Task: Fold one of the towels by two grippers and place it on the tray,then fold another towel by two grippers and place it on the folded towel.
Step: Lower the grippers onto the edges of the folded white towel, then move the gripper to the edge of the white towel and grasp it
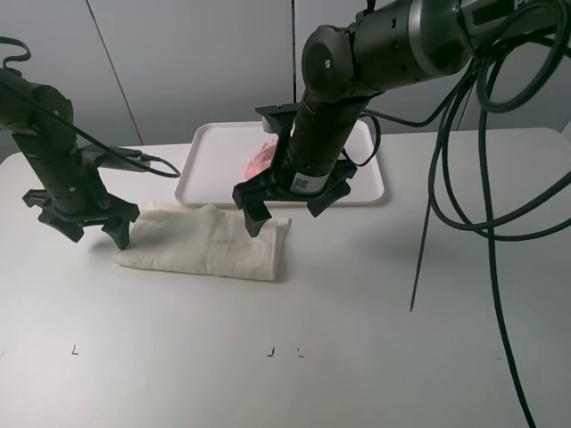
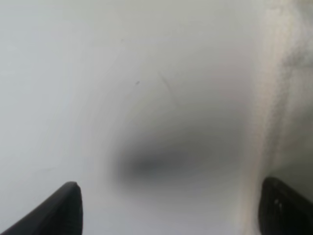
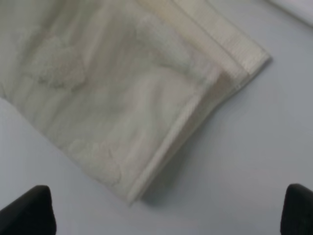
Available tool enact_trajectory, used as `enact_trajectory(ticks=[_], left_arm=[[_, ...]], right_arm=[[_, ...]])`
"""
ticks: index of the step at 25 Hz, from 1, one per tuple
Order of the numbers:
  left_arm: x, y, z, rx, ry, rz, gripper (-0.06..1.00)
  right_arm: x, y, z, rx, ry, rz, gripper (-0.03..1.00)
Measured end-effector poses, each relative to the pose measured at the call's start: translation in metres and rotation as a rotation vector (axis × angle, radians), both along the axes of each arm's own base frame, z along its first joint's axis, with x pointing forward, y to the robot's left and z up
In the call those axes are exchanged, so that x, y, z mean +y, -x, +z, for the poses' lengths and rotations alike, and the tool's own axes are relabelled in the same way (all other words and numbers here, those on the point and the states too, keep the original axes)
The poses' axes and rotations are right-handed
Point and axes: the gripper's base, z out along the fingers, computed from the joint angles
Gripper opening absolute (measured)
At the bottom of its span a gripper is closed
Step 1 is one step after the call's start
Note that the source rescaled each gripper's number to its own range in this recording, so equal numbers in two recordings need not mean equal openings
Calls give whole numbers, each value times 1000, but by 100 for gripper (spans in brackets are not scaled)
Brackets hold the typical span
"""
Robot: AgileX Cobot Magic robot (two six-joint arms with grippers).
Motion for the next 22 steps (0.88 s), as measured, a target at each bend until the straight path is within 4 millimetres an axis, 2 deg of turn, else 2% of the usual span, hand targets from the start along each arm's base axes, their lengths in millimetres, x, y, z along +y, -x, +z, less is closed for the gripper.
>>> enact_trajectory(ticks=[4, 18, 22], left_arm=[[0, 0, -7, 16, -2, 12, 93], [0, -2, -12, 45, -5, 30, 93], [0, -1, -13, 52, -5, 45, 93]], right_arm=[[0, 0, 0, -1, 0, 4, 100], [0, 0, 0, -10, 8, 22, 100], [1, -4, 7, -24, 14, 40, 100]])
